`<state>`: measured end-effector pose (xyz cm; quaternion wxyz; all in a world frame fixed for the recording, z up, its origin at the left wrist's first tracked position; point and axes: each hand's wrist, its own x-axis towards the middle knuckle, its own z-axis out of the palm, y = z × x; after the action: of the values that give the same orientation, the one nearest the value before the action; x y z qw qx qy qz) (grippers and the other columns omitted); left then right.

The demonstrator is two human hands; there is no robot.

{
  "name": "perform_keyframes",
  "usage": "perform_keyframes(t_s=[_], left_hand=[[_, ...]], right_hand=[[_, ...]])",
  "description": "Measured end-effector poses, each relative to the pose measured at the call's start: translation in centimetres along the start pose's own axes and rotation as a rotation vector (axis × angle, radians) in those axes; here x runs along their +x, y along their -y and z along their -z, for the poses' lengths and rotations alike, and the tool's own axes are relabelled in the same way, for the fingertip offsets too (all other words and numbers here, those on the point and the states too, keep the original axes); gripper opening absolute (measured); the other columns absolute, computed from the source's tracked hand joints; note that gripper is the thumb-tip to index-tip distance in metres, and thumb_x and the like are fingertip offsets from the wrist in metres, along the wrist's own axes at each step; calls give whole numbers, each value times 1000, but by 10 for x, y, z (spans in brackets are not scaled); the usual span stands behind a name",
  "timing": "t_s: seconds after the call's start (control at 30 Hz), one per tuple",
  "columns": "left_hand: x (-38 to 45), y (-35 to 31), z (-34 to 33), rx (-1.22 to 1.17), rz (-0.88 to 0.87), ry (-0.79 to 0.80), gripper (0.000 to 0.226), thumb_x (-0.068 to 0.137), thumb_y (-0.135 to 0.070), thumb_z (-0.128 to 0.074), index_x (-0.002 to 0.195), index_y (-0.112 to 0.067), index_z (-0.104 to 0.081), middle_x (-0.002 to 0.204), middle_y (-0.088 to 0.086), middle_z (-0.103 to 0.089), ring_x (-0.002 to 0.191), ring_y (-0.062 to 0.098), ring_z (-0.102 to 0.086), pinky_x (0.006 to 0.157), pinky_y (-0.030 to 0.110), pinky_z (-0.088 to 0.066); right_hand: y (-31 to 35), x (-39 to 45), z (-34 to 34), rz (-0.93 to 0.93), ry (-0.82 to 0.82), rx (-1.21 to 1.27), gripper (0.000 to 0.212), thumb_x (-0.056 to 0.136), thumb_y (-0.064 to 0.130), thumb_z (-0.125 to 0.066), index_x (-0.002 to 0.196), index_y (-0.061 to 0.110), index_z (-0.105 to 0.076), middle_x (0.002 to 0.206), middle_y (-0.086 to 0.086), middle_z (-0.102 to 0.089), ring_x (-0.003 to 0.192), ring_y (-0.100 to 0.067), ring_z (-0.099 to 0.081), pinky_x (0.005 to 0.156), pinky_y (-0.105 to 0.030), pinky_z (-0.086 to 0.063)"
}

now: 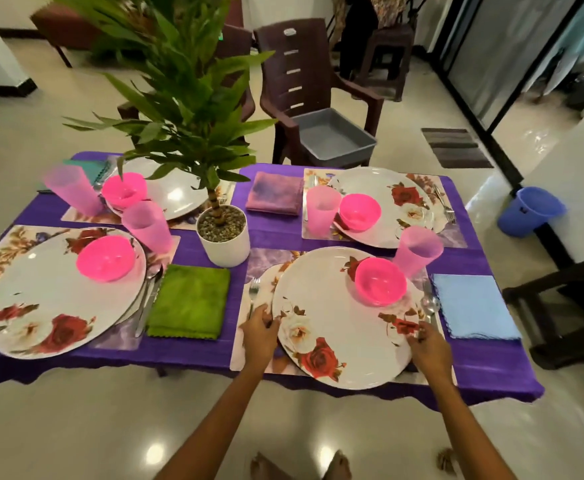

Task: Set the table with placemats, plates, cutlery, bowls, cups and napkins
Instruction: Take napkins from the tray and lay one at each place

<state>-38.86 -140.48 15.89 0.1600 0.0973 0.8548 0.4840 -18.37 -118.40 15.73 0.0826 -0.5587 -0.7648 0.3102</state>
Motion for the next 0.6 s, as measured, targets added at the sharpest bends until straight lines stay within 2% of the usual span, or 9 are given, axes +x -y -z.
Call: perform_keyframes(t_s=[0.13,0.23,0.4,0.53,0.6], left_hand=[[-6,4,8,-68,29,-15,27,86,2,-58,112,-2,-64,102,10,-69,87,23,-63,73,29,-48],[-8,3,16,-56,58,-2,30,88,1,-57,117,-4,-62,99,-2,-60,87,15,-55,71,22,-40],[-7,4,19,-40,64,29,31,88,0,-56,119,-2,-60,112,12,-65,91,13,-54,74,22,-42],[-5,6,20,-12,68,56,31,89,-2,-56,120,-4,-59,114,10,-64,92,12,-54,74,21,-41],[-4,8,19,7,50,56,31,88,-1,-57,118,-4,-60,113,12,-63,95,18,-57,75,23,-41]], right_hand=[[14,0,-4,11,28,17,30,89,6,-59,119,3,-60,112,-20,-65,102,-37,-59,76,-33,-41],[21,3,-8,-17,36,0,36,90,9,-59,125,2,-56,118,-21,-63,108,-38,-57,85,-37,-44],[25,5,-12,-76,52,9,31,91,10,-58,121,0,-55,116,-21,-62,107,-38,-56,87,-41,-43],[29,10,-13,-101,35,33,28,92,12,-57,118,1,-57,114,-21,-63,106,-38,-56,86,-40,-44],[29,9,-14,-98,32,21,27,92,11,-57,116,1,-58,113,-21,-64,105,-37,-57,82,-35,-42]])
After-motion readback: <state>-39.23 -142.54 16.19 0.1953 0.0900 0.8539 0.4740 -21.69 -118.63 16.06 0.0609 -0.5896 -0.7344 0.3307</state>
